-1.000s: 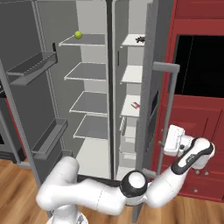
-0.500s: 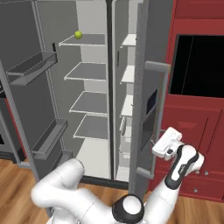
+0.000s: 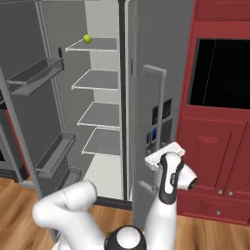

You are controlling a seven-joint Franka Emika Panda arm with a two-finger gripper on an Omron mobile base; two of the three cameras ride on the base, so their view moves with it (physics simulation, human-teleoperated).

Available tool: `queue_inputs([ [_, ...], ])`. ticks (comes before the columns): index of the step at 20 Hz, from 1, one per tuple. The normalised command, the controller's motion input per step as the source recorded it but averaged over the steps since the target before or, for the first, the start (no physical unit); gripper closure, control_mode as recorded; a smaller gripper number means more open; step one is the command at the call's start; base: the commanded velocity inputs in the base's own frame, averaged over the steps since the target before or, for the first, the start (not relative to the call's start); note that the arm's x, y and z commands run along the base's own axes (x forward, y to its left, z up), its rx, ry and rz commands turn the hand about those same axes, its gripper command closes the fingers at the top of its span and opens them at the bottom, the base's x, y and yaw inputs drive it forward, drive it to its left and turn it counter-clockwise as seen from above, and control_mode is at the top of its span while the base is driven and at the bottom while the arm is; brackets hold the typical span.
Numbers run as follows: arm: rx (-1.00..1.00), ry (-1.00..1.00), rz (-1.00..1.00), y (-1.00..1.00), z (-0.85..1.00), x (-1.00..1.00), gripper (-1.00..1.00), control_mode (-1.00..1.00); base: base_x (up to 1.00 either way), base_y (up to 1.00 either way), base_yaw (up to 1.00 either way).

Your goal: There's a fish in the fridge that needs to be moved to the freezer for freezing. Pick up the fish from the fridge, place it on any shelf in the freezer, and close the fridge and freezer doors when done.

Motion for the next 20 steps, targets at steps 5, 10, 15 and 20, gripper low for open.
queue_inputs([
  [5, -0.08, 0.16, -0.13, 0.73, 0.1, 0.17, -1.0, -1.0, 0.0, 0.0, 0.0],
  [10, -0.03, 0.16, -0.06, 0.65, 0.0, 0.26, -1.0, -1.0, 0.0, 0.0, 0.0],
  [15, 0.0, 0.12, -0.06, 0.3, 0.05, 0.3, -1.0, -1.0, 0.0, 0.0, 0.0],
  [20, 0.0, 0.01, -0.12, 0.31, 0.0, 0.48, -1.0, -1.0, 0.0, 0.0, 0.0],
])
